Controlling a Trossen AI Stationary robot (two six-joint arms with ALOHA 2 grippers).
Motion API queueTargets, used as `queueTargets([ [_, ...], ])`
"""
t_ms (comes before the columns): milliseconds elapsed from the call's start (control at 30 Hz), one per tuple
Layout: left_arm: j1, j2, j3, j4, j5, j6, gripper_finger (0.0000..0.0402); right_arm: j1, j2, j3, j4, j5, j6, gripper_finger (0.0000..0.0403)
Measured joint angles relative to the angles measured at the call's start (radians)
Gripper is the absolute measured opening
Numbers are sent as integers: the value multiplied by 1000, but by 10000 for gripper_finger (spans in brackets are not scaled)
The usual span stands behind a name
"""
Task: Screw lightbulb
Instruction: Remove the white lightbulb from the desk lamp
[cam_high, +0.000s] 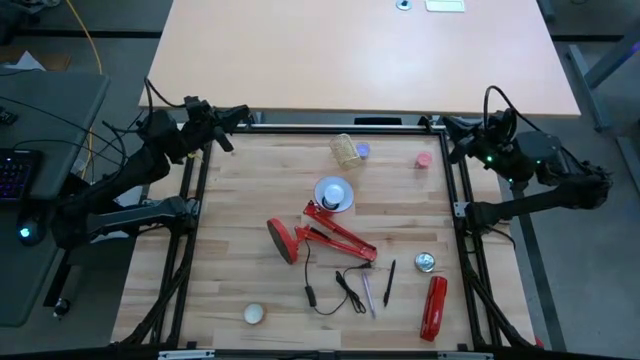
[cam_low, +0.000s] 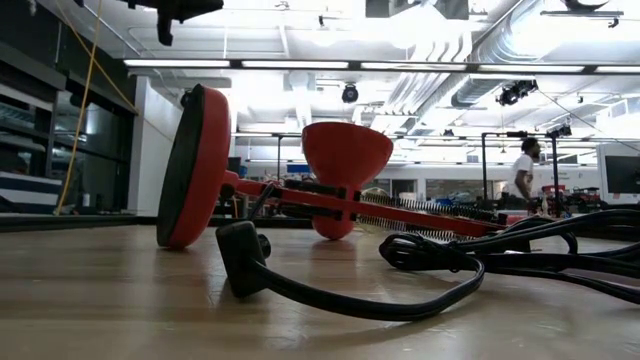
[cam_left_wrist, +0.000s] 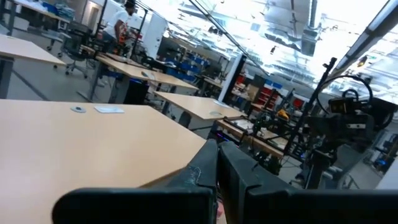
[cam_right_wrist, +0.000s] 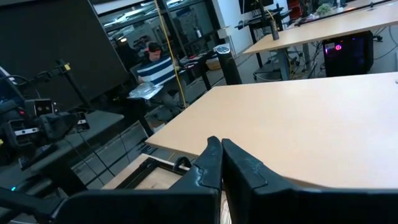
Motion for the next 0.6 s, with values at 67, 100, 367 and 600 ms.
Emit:
queueTargets([
  [67,3,0,0,0,15,-1,0,0,0,0,0,0,1,0],
  [100,4,6,1,1,15,-5,0,0,0,0,0,0,6,0],
  [367,-7,456,157,-14,275,-93,0,-101,191,-155,157,-453,313,0],
  [600,-36,922,669,-418,493,224,0,-131,504,-207,200,-818,590,0],
])
